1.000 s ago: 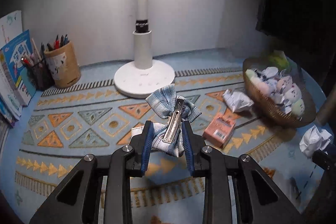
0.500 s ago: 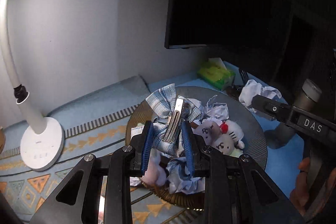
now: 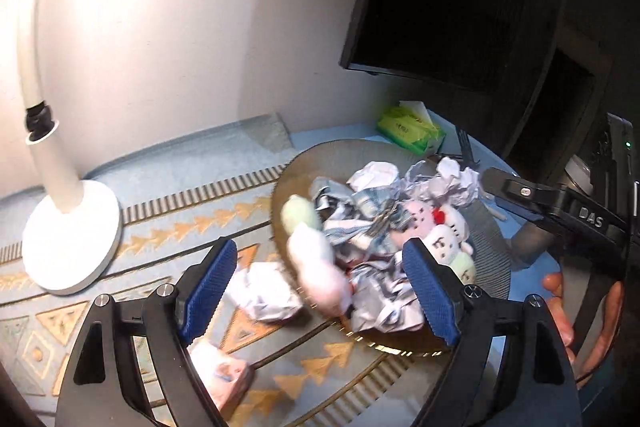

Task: Organize objects
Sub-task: 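Move both tools back toward the pink snack box and last paper ball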

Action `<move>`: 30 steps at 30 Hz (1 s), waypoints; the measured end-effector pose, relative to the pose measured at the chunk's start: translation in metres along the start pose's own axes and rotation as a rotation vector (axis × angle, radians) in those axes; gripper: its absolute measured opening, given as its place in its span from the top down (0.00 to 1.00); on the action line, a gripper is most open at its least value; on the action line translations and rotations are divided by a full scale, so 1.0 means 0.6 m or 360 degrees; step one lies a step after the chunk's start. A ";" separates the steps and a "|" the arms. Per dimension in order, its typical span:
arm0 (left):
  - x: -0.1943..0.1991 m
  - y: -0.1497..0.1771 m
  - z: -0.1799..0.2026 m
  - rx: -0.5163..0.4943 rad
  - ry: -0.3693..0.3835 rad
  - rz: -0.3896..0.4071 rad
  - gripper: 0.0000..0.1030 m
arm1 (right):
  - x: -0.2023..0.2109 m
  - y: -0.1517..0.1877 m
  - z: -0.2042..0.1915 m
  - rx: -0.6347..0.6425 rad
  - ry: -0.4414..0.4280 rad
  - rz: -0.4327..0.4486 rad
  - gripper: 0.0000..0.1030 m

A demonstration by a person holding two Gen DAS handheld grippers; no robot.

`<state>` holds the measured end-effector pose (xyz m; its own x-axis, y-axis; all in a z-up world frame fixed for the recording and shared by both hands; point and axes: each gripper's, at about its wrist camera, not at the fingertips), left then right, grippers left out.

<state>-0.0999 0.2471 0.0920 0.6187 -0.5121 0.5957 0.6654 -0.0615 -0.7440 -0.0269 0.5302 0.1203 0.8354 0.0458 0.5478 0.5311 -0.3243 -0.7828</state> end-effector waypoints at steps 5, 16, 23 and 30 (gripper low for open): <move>0.047 0.022 -0.083 0.0224 -0.0129 -0.0004 0.19 | 0.035 0.026 -0.048 0.0101 -0.0270 0.0081 0.14; 0.078 0.124 -0.085 -0.0195 -0.0429 -0.0178 0.18 | -0.034 0.050 -0.180 0.0415 0.0108 0.0224 0.12; 0.038 0.136 -0.116 -0.0186 -0.0456 -0.0287 0.18 | -0.061 0.038 -0.151 0.0362 0.0125 0.0252 0.12; -0.002 0.131 -0.117 -0.0237 -0.0434 -0.0359 0.18 | -0.075 0.011 -0.105 0.0292 0.0225 0.0300 0.12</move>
<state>-0.0775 0.1825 0.0114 0.5655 -0.2263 0.7931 0.7419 -0.2805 -0.6090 -0.0699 0.4664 0.1094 0.9006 -0.1353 0.4131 0.3958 -0.1377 -0.9079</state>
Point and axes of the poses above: each gripper's, at about its wrist camera, not at the fingertips, and x roughly against the way its jaws point, z to its right, y to its underside, and after that the axes turned 6 degrees about x, right-handed
